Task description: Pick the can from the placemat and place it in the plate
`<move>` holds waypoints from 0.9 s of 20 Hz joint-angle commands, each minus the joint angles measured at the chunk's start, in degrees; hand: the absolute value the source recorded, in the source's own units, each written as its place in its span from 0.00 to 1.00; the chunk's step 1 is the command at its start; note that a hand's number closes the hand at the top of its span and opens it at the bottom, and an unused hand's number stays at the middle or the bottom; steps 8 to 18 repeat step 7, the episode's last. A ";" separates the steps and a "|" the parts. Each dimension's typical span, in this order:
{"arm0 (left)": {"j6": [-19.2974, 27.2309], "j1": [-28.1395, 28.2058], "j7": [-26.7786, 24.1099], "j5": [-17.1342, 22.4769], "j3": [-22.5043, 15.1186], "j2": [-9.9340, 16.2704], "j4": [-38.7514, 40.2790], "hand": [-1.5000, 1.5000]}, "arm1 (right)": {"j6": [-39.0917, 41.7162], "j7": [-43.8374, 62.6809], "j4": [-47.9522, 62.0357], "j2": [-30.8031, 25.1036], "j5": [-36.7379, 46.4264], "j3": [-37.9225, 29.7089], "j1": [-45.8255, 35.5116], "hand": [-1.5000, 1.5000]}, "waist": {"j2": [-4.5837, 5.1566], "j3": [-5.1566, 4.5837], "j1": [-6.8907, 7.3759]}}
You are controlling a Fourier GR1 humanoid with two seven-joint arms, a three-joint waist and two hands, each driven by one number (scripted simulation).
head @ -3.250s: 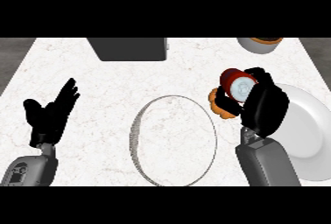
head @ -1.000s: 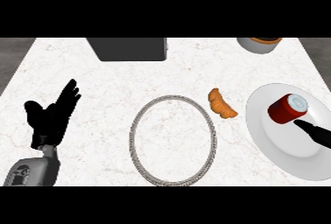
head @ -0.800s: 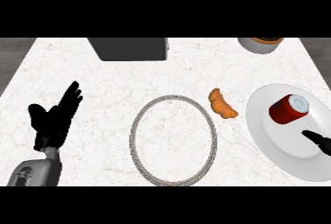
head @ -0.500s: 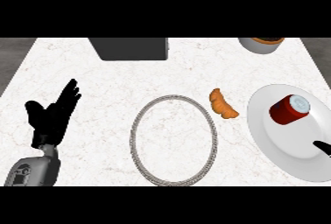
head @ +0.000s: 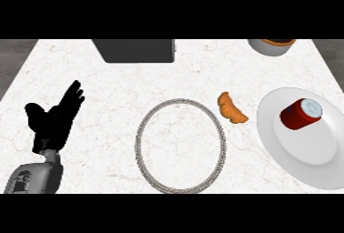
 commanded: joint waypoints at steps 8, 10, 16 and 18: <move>-1.50 2.93 -3.14 -0.49 0.64 0.07 1.13 0.50 | 6.76 -6.06 8.55 -3.53 -1.54 -6.41 3.98 0.00 | 0.02 0.02 0.10; -1.50 2.93 -3.14 -0.49 0.64 0.07 1.13 0.50 | 6.76 -6.06 8.55 -3.53 -1.54 -6.41 3.98 0.00 | 0.02 0.02 0.10; -1.50 2.93 -3.14 -0.49 0.64 0.07 1.13 0.50 | 6.76 -6.06 8.55 -3.53 -1.54 -6.41 3.98 0.00 | 0.02 0.02 0.10; -1.50 2.93 -3.14 -0.49 0.64 0.07 1.13 0.50 | 6.76 -6.06 8.55 -3.53 -1.54 -6.41 3.98 0.00 | 0.02 0.02 0.10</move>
